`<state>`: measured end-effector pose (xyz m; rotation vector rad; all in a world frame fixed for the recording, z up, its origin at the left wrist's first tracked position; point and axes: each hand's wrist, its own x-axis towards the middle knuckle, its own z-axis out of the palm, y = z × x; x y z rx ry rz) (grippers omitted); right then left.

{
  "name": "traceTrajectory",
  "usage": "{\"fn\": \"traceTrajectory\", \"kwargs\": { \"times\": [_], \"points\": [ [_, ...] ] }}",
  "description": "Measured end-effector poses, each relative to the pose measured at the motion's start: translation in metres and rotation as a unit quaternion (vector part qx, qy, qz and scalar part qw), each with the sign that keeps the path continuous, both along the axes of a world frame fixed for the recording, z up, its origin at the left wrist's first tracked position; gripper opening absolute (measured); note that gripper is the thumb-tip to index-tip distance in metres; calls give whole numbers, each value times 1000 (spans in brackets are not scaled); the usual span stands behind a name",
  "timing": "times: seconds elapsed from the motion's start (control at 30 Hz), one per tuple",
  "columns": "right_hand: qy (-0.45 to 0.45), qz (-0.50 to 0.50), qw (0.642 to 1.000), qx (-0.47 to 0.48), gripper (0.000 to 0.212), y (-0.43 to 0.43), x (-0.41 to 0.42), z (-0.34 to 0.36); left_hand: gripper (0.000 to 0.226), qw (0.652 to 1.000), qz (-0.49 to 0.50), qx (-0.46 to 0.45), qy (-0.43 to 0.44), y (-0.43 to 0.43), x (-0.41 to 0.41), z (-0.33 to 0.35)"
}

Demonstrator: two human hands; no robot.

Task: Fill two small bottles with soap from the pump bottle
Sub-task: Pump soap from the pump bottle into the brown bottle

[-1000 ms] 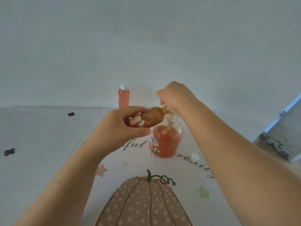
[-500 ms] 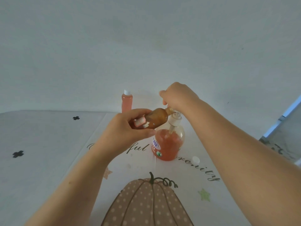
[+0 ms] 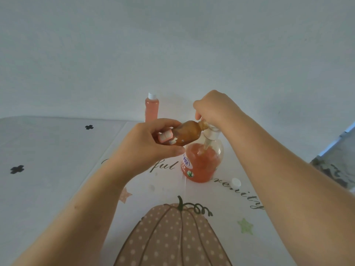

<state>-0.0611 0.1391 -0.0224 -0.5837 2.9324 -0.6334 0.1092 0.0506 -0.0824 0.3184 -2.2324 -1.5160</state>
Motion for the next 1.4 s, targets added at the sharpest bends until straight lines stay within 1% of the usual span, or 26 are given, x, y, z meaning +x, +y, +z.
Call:
{"fn": "traceTrajectory", "kwargs": {
  "times": [0.17, 0.27, 0.37, 0.53, 0.73, 0.87, 1.13, 1.23, 1.33, 1.4],
  "points": [
    [8, 6, 1000, 8, 33, 1, 5, 7, 41, 1000, 1, 10, 10, 2, 2, 2],
    [51, 24, 998, -1, 27, 6, 9, 16, 37, 1000, -15, 11, 24, 5, 5, 6],
    [96, 36, 995, 13, 20, 9, 13, 20, 37, 999, -21, 3, 26, 7, 6, 8],
    [46, 19, 999, 7, 26, 5, 12, 19, 35, 1000, -10, -11, 24, 5, 6, 8],
    [27, 10, 1000, 0, 28, 3, 8, 8, 41, 1000, -13, -15, -10, -1, 2, 3],
    [15, 8, 1000, -4, 27, 4, 7, 3, 44, 1000, -8, -13, -14, -2, 0, 0],
    [18, 5, 1000, 3, 28, 5, 11, 7, 42, 1000, -10, -5, -7, 2, 1, 1],
    [32, 6, 999, 11, 27, 6, 14, 16, 39, 1000, -15, 11, 13, 6, 3, 3],
    [68, 11, 997, 42, 20, 7, 16, 22, 37, 999, -26, 19, 31, 9, 6, 6],
    [78, 9, 995, 54, 20, 6, 17, 23, 36, 999, -28, 20, 33, 9, 6, 7]
  ]
}}
